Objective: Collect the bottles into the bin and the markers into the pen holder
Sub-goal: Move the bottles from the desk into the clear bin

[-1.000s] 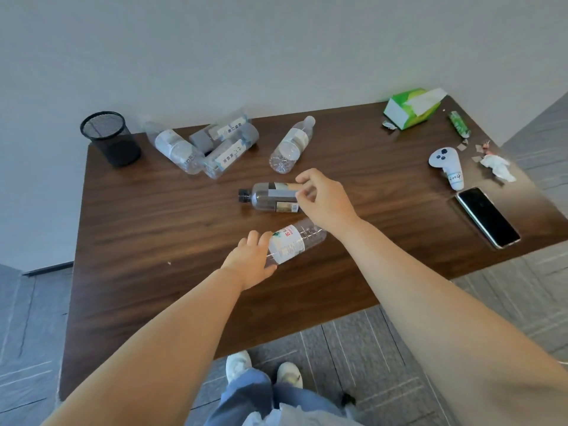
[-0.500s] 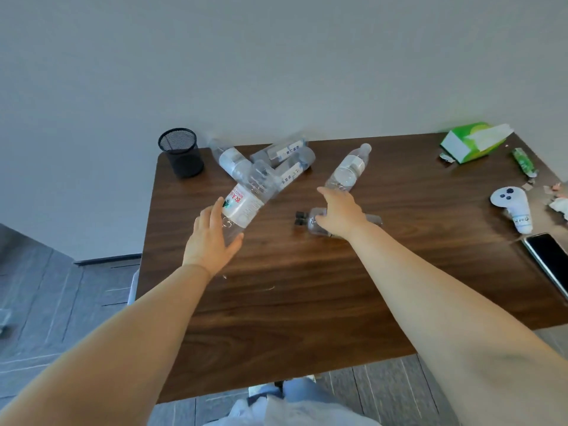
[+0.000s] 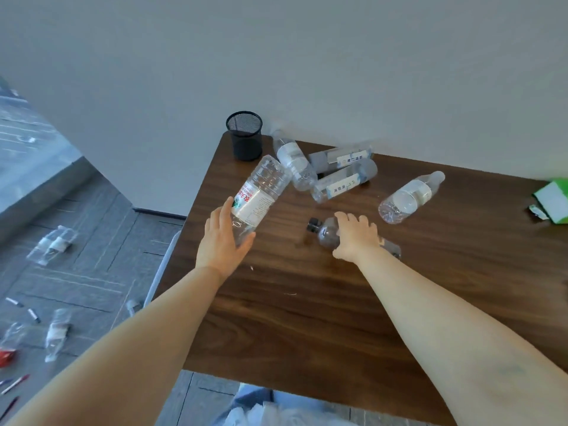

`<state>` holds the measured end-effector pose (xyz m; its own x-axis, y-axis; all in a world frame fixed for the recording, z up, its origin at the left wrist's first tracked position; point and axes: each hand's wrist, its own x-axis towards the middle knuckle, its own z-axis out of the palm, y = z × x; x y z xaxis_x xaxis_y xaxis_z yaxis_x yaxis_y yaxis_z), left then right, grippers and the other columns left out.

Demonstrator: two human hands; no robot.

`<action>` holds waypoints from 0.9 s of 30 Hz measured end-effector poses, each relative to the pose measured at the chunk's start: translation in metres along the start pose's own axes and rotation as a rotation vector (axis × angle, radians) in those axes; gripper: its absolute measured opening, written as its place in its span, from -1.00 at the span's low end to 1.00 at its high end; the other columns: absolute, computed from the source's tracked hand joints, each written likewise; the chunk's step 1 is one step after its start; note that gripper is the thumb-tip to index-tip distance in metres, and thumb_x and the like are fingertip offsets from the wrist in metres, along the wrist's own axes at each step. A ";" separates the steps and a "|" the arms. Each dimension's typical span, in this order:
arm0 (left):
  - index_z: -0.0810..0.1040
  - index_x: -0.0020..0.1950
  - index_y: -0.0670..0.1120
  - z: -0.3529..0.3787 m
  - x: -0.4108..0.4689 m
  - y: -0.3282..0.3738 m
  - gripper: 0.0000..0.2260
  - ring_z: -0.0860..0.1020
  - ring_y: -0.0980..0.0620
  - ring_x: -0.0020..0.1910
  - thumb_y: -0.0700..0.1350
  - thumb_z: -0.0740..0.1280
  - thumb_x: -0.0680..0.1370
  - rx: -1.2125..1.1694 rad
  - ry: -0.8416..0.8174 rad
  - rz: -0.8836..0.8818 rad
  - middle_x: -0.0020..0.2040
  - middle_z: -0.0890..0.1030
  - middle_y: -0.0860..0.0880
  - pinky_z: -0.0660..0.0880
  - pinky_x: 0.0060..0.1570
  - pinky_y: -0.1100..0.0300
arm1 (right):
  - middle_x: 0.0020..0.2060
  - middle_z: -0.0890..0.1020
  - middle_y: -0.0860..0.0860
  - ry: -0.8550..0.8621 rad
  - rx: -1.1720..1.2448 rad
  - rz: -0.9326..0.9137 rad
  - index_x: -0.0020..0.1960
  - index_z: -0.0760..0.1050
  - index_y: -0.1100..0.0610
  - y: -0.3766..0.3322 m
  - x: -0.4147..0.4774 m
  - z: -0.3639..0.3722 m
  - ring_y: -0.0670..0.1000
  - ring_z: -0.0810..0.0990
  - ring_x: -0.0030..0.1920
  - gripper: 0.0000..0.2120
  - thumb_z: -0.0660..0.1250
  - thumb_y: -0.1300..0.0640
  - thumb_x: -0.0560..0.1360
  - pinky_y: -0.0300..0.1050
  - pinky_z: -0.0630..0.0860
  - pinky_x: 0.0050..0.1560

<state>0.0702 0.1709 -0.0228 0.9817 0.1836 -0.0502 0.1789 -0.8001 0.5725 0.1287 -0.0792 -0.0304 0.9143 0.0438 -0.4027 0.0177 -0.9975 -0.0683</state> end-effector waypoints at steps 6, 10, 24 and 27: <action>0.00 0.53 -0.04 -0.041 -0.015 -0.051 -0.29 0.29 -0.10 0.41 0.05 0.33 0.51 -0.032 0.166 -0.187 0.45 0.24 -0.10 0.40 0.26 -0.11 | 0.20 0.48 0.06 -0.041 0.600 -0.169 0.29 0.27 0.13 -0.101 0.011 -0.007 0.11 0.46 0.23 -0.32 0.48 -0.08 0.31 0.02 0.47 0.15; -0.02 0.52 0.03 -0.075 -0.022 -0.097 -0.26 0.33 -0.09 0.40 0.09 0.35 0.48 -0.086 0.259 -0.305 0.45 0.27 -0.09 0.41 0.25 -0.13 | 0.21 0.49 0.05 -0.180 0.890 -0.165 0.36 0.27 0.18 -0.168 0.012 -0.006 0.05 0.52 0.17 -0.33 0.44 -0.04 0.38 -0.12 0.46 0.03; -0.01 0.52 -0.02 -0.186 0.010 -0.286 -0.28 0.43 -0.08 0.30 0.11 0.30 0.51 -0.007 0.141 -0.303 0.45 0.23 -0.09 0.48 0.13 -0.05 | 0.28 0.44 0.13 -0.207 1.047 0.022 0.40 0.14 0.22 -0.407 0.019 0.037 0.12 0.47 0.23 -0.29 0.36 -0.12 0.46 -0.13 0.39 0.05; -0.02 0.52 0.00 -0.196 0.020 -0.310 -0.28 0.44 -0.08 0.31 0.13 0.30 0.50 0.017 0.061 -0.283 0.45 0.24 -0.10 0.52 0.12 -0.07 | 0.41 0.31 0.18 -0.227 0.950 0.138 0.49 0.00 0.25 -0.428 0.025 0.044 0.18 0.39 0.36 -0.14 0.35 -0.17 0.45 -0.05 0.41 0.19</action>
<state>0.0215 0.5347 -0.0411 0.8868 0.4348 -0.1565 0.4470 -0.7213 0.5290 0.1268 0.3512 -0.0511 0.7829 0.0384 -0.6210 -0.5067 -0.5399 -0.6721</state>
